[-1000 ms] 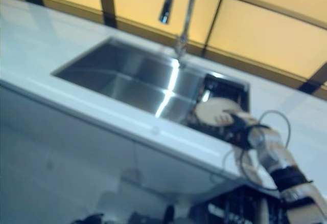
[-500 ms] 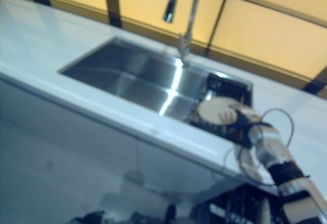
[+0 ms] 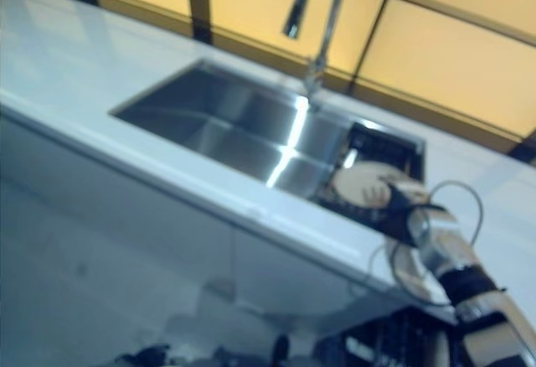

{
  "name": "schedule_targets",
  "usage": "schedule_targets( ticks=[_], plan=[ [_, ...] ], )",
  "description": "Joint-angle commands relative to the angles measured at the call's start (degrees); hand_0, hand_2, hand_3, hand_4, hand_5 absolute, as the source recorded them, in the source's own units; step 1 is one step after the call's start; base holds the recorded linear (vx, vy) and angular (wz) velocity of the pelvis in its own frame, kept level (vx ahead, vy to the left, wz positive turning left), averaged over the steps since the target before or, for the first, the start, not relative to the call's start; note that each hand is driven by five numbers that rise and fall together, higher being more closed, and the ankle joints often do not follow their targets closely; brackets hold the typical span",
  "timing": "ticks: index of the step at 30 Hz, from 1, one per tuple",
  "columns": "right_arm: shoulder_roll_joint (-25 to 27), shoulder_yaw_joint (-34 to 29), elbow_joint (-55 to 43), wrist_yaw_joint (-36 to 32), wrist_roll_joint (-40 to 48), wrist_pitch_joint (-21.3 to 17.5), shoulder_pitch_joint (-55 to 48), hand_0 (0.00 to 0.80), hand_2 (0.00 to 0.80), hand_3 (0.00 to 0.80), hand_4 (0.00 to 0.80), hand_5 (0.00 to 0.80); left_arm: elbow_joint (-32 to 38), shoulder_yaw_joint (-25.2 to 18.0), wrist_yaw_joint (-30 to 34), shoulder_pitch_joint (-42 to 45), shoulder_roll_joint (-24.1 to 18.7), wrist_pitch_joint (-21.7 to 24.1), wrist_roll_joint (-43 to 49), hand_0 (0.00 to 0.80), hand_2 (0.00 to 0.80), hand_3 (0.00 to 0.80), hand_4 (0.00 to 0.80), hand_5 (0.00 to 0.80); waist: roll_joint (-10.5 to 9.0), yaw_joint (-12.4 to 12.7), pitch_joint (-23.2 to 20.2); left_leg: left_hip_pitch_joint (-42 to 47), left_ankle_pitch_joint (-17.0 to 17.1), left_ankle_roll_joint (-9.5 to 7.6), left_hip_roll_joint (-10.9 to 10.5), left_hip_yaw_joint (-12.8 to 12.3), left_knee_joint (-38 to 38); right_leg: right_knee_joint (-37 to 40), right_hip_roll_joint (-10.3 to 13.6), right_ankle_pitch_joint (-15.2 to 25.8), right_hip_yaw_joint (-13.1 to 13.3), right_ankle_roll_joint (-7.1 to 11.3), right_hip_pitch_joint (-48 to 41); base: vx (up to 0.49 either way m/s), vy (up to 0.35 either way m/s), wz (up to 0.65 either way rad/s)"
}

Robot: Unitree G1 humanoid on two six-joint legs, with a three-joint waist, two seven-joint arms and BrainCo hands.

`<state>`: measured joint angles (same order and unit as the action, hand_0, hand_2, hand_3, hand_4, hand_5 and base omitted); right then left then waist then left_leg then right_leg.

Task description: Take plates into dishwasher

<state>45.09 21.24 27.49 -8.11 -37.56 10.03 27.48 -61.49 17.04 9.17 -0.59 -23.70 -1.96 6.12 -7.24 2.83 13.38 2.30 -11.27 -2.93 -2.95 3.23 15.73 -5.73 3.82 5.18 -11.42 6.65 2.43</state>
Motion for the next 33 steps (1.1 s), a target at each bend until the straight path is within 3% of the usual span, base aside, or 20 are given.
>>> schedule_targets(
  ticks=[1,8,30,33],
  plan=[
    [0.3,2.9,0.9,1.6,-5.1,0.7,4.3,0.0,0.0,0.0,0.0,0.0,3.7,0.9,1.0,1.1,-1.4,0.0,3.9,0.0,0.0,0.0,0.0,0.0,2.43,2.5,0.0,5.6,2.9,-6.67,-2.0,-4.9,-14.4,-5.4,-2.3,1.1,0.7,2.34,4.9,-0.004,-0.029,0.09],
    [-1.2,4.7,1.1,1.9,-9.4,3.5,4.6,0.0,0.0,0.0,0.0,0.0,3.8,1.1,1.2,0.3,-1.8,-0.6,4.0,0.0,0.0,0.0,0.0,0.0,2.04,2.7,0.5,5.1,2.8,-7.03,-1.9,-5.0,-13.6,-5.5,-2.4,1.4,0.8,2.43,4.8,-0.002,-0.008,0.0],
    [-6.8,7.0,6.6,5.4,-7.5,11.3,6.9,0.0,0.0,0.0,0.0,0.0,4.5,1.6,2.6,-1.6,-3.2,-2.0,4.2,0.0,0.0,0.0,0.0,0.0,1.19,4.2,1.6,3.1,2.4,-8.08,-1.7,-4.9,-11.7,-5.6,-2.5,2.3,0.7,2.29,4.8,0.0,0.0,0.0],
    [-7.3,7.1,6.6,5.7,-7.7,11.9,6.9,0.119,0.119,0.119,0.119,0.119,4.5,1.5,2.6,-1.8,-3.2,-2.1,4.1,0.0,0.0,0.0,0.0,0.0,1.12,4.3,1.6,2.8,2.4,-8.15,-1.7,-4.9,-11.6,-5.5,-2.6,2.3,0.8,2.24,4.9,0.0,0.0,0.0]
  ],
)
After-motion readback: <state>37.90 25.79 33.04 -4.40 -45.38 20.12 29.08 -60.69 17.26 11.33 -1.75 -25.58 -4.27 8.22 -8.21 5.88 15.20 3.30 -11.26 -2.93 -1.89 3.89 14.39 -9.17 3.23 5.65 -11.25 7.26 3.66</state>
